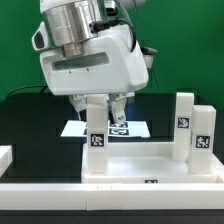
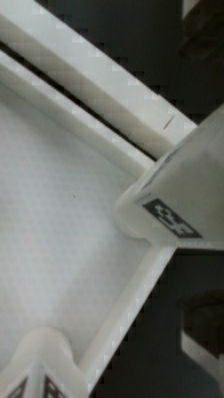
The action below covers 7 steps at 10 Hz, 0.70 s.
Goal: Assemble desk
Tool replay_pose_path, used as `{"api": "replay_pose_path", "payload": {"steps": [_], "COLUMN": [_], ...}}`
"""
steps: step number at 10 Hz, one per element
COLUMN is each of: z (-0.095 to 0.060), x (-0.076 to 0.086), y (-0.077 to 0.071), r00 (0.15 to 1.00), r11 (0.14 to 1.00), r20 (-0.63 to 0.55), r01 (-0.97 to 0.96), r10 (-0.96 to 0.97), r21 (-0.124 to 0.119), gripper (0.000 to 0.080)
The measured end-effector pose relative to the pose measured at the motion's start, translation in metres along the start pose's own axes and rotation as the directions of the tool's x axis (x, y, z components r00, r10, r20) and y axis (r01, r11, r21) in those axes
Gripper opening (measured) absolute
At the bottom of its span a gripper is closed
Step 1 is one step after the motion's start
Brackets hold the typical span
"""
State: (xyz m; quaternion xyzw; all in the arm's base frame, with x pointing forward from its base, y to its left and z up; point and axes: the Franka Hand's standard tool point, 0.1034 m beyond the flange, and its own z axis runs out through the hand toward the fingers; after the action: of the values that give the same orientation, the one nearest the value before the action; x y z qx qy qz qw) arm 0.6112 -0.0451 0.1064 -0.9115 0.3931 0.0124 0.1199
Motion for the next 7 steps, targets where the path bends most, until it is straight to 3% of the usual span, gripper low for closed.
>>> {"api": "replay_pose_path", "payload": {"steps": [2, 3, 4, 5, 7], "z": [-0.0005, 0.0001, 0.0023, 0.0025, 0.0026], "x": [0.0010, -0.0024, -0.0029, -0.0029, -0.0030], "y": [0.0030, -0.0029, -0.0011, -0.0009, -0.0010], "r00": [0.916, 0.837, 0.797, 0.828, 0.844], "r11": [0.911, 0.829, 0.788, 0.819, 0.836], "r20": [0.022, 0.042, 0.047, 0.040, 0.037], "r01": [0.400, 0.546, 0.603, 0.560, 0.535], "r10": [-0.400, -0.546, -0.602, -0.560, -0.535], "r21": [-0.097, -0.122, -0.121, -0.121, -0.122], "gripper": [0.0649, 0.0649, 0.0649, 0.0649, 0.0424]}}
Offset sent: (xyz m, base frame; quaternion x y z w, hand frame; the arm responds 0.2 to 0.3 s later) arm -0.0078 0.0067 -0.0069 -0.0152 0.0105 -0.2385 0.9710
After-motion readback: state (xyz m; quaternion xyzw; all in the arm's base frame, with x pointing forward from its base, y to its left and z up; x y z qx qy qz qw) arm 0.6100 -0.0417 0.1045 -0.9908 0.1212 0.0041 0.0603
